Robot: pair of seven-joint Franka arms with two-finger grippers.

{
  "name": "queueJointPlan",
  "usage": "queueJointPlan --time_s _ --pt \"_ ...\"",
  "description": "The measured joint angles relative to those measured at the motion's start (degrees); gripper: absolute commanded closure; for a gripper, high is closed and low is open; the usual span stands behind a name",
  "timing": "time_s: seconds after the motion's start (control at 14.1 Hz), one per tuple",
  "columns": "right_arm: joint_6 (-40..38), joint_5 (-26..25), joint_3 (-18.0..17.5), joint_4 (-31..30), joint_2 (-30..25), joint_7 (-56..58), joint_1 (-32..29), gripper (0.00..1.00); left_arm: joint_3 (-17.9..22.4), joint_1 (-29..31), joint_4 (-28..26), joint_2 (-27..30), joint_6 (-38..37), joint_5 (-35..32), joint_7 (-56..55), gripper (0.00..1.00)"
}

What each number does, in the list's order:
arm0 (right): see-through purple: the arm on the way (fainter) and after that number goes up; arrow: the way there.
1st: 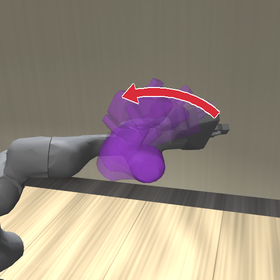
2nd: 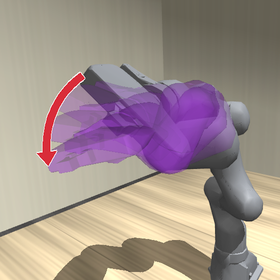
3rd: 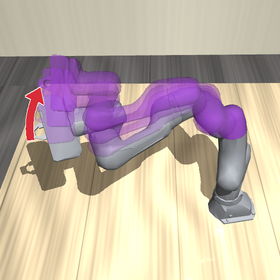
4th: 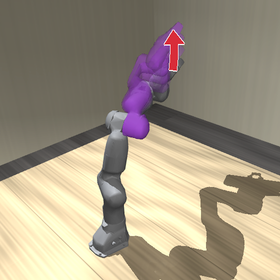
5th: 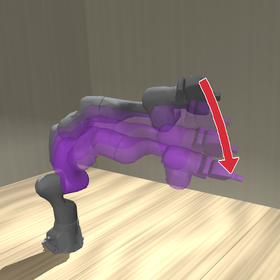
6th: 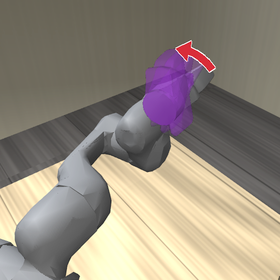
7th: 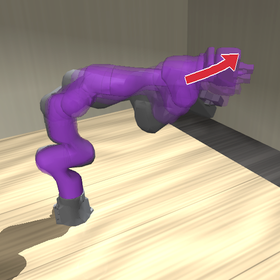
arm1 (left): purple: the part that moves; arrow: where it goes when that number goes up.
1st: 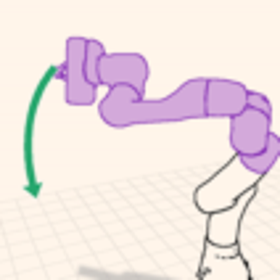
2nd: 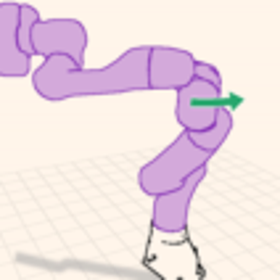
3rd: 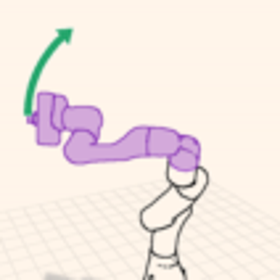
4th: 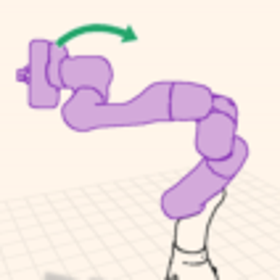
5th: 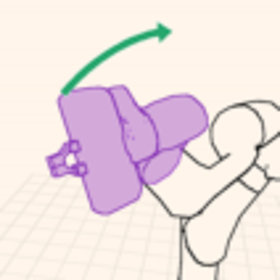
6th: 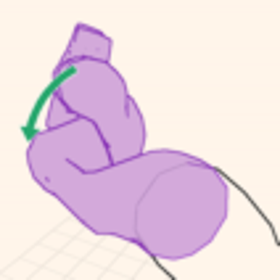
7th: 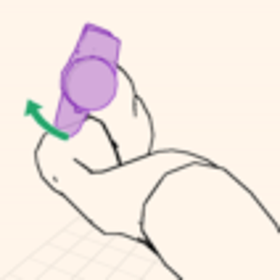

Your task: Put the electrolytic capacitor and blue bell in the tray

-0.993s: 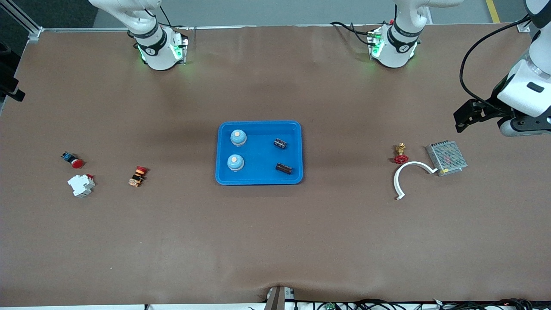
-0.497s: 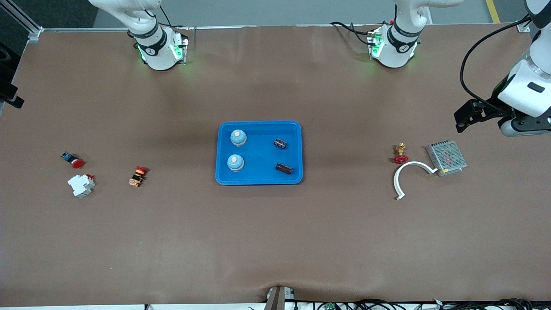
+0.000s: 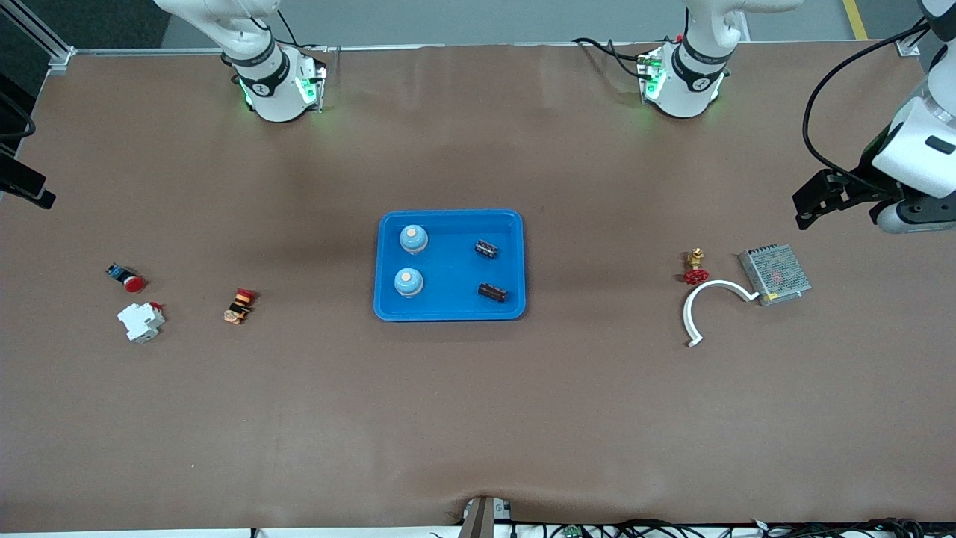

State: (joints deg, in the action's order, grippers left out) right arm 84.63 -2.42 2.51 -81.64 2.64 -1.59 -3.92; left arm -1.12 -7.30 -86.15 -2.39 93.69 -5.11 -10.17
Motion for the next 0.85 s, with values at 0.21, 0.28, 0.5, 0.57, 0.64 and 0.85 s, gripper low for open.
queueJointPlan --time_s 0.21,0.28,0.5,0.57,0.64,0.85 --pt "0.0 0.1 0.0 -0.6 -0.7 0.0 0.0 0.0 -0.1 -0.1 0.1 0.1 -2.0 0.0 0.0 0.0" --pt "0.0 0.1 -0.1 -0.6 -0.8 0.0 0.0 0.0 -0.1 -0.1 0.1 0.1 -3.0 0.2 0.0 0.0" --pt "-0.1 0.2 -0.6 -0.7 -0.8 0.0 0.0 0.0 -0.2 -0.2 1.3 0.2 -6.6 1.2 0.0 0.0" --pt "-0.1 0.9 -0.7 -0.7 -0.8 0.0 0.0 0.0 -0.3 -0.2 1.7 0.2 -7.5 1.2 0.0 0.0" --pt "-0.1 2.3 -0.7 -0.8 -0.9 0.0 0.0 0.0 -0.3 -0.2 1.9 0.3 -8.0 1.2 0.0 0.0" --pt "-0.5 5.1 -0.9 -1.9 -1.7 0.2 0.0 0.0 -0.3 -0.2 2.1 0.8 -8.4 1.2 0.1 0.0"
